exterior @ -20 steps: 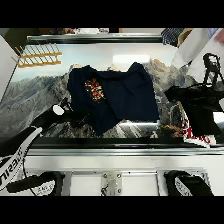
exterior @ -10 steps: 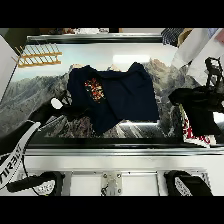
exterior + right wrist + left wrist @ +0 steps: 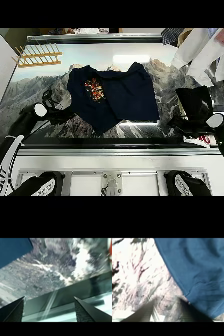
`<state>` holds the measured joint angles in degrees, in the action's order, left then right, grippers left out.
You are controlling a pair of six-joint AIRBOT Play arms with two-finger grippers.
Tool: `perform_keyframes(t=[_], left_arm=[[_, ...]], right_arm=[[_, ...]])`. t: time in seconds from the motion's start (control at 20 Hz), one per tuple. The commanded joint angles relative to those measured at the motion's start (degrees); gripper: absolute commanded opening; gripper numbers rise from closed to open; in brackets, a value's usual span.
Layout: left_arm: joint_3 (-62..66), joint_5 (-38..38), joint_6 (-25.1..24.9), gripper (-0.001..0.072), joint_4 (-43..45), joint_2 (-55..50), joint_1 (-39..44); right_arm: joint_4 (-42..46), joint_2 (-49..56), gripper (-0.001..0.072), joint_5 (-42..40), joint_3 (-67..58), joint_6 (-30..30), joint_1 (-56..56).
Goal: Fold the clothes and pants, and hang the long-sleeved shirts on hangers.
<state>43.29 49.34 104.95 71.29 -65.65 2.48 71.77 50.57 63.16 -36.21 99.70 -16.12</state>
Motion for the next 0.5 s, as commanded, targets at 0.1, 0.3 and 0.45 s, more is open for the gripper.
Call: perform_keyframes(t=[0.1,0.3,0.45], left_arm=[[-4.3,-3.7,-0.2,0.0687,-8.3,-1.7,0.6],[-4.3,-5.6,-1.0,0.0461,-14.5,-6.7,2.4],[-4.3,-8.5,-0.6,0.0009,-14.5,-8.3,5.6]], right_arm=[[-4.5,-0.2,0.0652,-2.8,3.7,0.5,0.3],[-4.6,-1.0,0.0652,-2.7,3.7,-0.9,0.3],[-4.6,-2.4,0.0652,-2.8,3.7,-0.9,0.2]])
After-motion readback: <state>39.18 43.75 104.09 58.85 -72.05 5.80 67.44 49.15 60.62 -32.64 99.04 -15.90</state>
